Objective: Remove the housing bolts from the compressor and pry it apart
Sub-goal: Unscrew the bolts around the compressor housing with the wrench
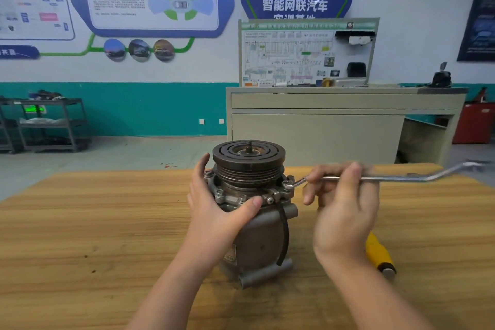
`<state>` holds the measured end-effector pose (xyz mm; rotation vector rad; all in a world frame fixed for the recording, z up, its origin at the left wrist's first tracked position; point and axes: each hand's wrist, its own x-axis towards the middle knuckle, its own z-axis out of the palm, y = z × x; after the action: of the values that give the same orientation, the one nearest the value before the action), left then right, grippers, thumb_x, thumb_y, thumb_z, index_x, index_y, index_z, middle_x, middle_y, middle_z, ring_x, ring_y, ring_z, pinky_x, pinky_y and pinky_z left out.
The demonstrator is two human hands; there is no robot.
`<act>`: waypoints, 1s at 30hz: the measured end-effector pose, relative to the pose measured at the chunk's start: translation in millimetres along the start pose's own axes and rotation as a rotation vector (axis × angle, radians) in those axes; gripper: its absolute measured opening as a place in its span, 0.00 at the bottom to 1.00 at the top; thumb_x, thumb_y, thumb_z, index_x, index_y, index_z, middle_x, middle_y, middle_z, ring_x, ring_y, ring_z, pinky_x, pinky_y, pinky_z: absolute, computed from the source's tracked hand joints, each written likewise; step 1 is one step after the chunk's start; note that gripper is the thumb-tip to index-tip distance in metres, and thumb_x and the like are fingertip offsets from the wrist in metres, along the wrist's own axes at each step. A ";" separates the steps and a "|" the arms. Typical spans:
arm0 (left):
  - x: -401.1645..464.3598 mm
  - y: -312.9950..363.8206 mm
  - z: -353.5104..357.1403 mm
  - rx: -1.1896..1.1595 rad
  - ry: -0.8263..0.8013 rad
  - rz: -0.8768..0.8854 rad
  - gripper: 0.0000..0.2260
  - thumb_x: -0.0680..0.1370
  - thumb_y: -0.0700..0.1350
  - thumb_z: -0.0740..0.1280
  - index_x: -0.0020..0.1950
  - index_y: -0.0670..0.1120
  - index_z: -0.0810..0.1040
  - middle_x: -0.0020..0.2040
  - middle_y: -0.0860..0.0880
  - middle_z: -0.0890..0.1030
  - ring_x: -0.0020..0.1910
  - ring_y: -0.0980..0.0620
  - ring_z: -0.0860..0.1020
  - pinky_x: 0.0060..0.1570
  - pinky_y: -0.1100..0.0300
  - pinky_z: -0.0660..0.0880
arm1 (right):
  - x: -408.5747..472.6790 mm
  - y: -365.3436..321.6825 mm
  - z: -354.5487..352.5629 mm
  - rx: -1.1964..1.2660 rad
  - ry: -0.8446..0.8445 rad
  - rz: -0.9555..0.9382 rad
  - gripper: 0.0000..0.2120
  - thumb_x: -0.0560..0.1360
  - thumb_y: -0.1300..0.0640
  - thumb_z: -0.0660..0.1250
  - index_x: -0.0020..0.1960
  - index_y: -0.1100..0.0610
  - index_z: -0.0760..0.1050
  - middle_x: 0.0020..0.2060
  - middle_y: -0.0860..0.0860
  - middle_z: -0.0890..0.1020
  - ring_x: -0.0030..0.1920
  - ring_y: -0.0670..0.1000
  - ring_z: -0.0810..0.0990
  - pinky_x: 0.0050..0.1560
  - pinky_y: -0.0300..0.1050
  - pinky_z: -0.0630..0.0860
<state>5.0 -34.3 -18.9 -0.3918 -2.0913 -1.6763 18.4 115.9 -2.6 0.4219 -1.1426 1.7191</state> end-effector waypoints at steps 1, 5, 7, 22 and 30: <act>-0.1 0.6 -0.3 0.003 0.001 -0.002 0.41 0.55 0.66 0.72 0.59 0.79 0.49 0.71 0.53 0.64 0.72 0.53 0.63 0.73 0.47 0.62 | 8.9 -0.3 0.5 0.112 0.072 0.223 0.14 0.84 0.54 0.50 0.42 0.54 0.67 0.29 0.51 0.78 0.23 0.50 0.72 0.27 0.38 0.71; 0.1 1.9 0.2 0.005 0.005 -0.007 0.40 0.55 0.66 0.71 0.59 0.79 0.49 0.71 0.54 0.64 0.72 0.53 0.62 0.73 0.47 0.61 | 35.9 2.4 -6.4 0.536 0.225 0.657 0.15 0.84 0.54 0.51 0.42 0.57 0.67 0.27 0.54 0.79 0.24 0.49 0.75 0.26 0.37 0.74; -0.2 2.7 0.3 -0.007 -0.003 -0.005 0.41 0.55 0.66 0.71 0.60 0.78 0.50 0.71 0.54 0.64 0.72 0.54 0.62 0.73 0.47 0.61 | 37.1 1.5 -11.0 0.518 0.274 0.563 0.13 0.84 0.53 0.52 0.43 0.56 0.67 0.28 0.53 0.80 0.25 0.48 0.77 0.28 0.37 0.76; 0.5 -0.3 1.1 -0.018 -0.006 -0.012 0.47 0.55 0.64 0.72 0.69 0.69 0.52 0.69 0.53 0.66 0.70 0.51 0.66 0.71 0.46 0.64 | -10.8 6.5 -9.0 -0.504 -0.556 -0.701 0.06 0.76 0.64 0.68 0.48 0.58 0.72 0.41 0.53 0.79 0.39 0.49 0.78 0.40 0.42 0.76; -1.0 2.9 -1.2 -0.013 -0.024 -0.016 0.43 0.57 0.63 0.72 0.65 0.71 0.52 0.68 0.57 0.64 0.72 0.53 0.62 0.72 0.49 0.61 | 26.0 -2.6 -4.3 0.375 0.116 0.555 0.16 0.84 0.55 0.52 0.40 0.57 0.69 0.28 0.55 0.78 0.22 0.50 0.72 0.25 0.38 0.70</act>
<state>7.4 -34.8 -16.6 -0.4018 -2.1076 -1.7032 9.9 133.7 15.1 0.2327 -0.8990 2.4268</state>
